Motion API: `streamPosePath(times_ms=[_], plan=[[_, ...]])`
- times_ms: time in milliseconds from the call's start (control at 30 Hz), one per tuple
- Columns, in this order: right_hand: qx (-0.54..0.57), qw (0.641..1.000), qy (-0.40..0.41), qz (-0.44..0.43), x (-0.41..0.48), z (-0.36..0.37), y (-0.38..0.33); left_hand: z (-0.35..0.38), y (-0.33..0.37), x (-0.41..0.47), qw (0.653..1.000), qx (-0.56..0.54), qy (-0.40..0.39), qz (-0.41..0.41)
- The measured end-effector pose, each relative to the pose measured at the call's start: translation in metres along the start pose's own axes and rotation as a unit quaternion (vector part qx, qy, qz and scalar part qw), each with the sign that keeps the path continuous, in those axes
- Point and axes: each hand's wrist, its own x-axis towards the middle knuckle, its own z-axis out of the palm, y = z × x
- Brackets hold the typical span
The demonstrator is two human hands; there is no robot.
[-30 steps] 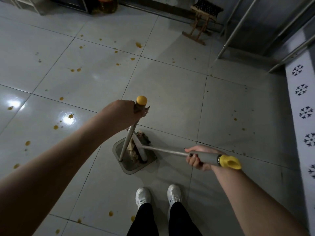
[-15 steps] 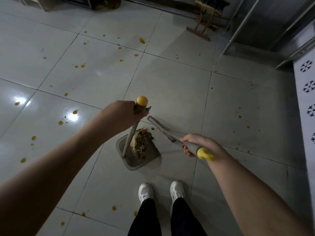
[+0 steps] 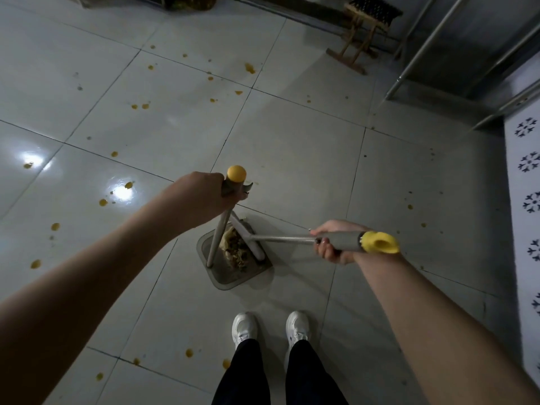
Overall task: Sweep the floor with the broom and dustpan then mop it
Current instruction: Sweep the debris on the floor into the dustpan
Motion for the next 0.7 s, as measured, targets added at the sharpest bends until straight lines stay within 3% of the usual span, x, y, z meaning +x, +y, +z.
streamPosePath(times_ms=[133, 467, 700], plan=[[-0.062, 0.997, 0.052, -0.011, -0.013, -0.008, -0.011, 0.0, -0.004, 0.002, 1.0, -0.012, -0.021, -0.012], [-0.121, 0.987, 0.086, -0.06, 0.05, 0.025, 0.003, -0.003, -0.012, 0.005, 0.99, -0.068, -0.1, -0.077], [-0.025, 0.998, -0.05, 0.035, 0.044, 0.036, 0.017, -0.005, -0.003, 0.01, 0.989, -0.073, -0.104, -0.075]])
